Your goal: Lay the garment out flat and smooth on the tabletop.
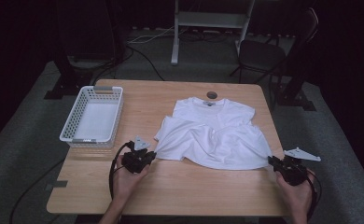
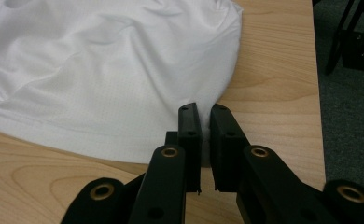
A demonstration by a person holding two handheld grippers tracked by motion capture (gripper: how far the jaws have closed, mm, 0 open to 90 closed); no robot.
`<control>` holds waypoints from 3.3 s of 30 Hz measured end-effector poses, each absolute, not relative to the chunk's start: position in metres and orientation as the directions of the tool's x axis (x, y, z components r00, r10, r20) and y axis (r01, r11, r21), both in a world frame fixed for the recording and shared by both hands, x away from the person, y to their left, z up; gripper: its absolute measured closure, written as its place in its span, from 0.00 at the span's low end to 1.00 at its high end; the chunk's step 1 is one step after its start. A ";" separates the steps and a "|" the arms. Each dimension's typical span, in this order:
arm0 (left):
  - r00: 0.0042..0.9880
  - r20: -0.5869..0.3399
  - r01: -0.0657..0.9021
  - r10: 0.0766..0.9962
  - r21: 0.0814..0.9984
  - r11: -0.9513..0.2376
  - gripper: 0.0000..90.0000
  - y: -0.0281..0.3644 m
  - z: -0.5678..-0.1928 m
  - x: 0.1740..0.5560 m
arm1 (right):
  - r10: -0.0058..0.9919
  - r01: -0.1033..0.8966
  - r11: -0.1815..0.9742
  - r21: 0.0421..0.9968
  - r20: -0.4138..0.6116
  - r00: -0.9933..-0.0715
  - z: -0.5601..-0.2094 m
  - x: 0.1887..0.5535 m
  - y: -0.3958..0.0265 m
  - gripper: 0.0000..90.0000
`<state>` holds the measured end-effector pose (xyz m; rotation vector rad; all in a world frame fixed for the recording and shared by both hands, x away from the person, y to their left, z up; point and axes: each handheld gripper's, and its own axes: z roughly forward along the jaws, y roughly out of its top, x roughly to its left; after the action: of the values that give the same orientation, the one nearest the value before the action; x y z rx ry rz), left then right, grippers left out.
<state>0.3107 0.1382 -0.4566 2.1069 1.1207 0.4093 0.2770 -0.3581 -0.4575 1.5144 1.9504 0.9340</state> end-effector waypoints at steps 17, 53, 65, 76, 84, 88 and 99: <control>0.569 -0.064 0.605 0.820 0.707 -0.365 0.98 0.147 -0.461 0.301 | 0.965 0.619 0.168 0.767 0.000 -0.262 -0.454 0.263 -0.360 0.93; 0.571 -0.082 0.602 0.817 0.719 -0.348 0.98 0.159 -0.458 0.274 | 0.966 0.622 0.156 0.767 0.013 -0.258 -0.454 0.233 -0.369 0.93; 0.579 -0.087 0.600 0.810 0.719 -0.352 0.98 0.159 -0.459 0.264 | 0.967 0.622 0.150 0.769 0.018 -0.256 -0.455 0.225 -0.369 0.92; 0.582 -0.099 0.600 0.807 0.723 -0.344 0.98 0.160 -0.460 0.254 | 0.966 0.621 0.147 0.770 0.022 -0.256 -0.456 0.218 -0.369 0.92; 0.584 -0.108 0.607 0.804 0.716 -0.345 0.98 0.160 -0.464 0.249 | 0.968 0.622 0.137 0.771 0.029 -0.249 -0.456 0.212 -0.371 0.92; 0.581 -0.116 0.610 0.806 0.717 -0.337 0.98 0.161 -0.465 0.246 | 0.968 0.623 0.136 0.770 0.029 -0.248 -0.456 0.210 -0.370 0.92; 0.576 -0.127 0.617 0.808 0.715 -0.327 0.98 0.166 -0.467 0.236 | 0.969 0.628 0.134 0.767 0.030 -0.244 -0.457 0.201 -0.372 0.92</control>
<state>0.2363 0.1658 -0.4668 2.0601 1.1337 0.3254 0.2012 -0.3717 -0.4567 1.5303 1.9349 0.9320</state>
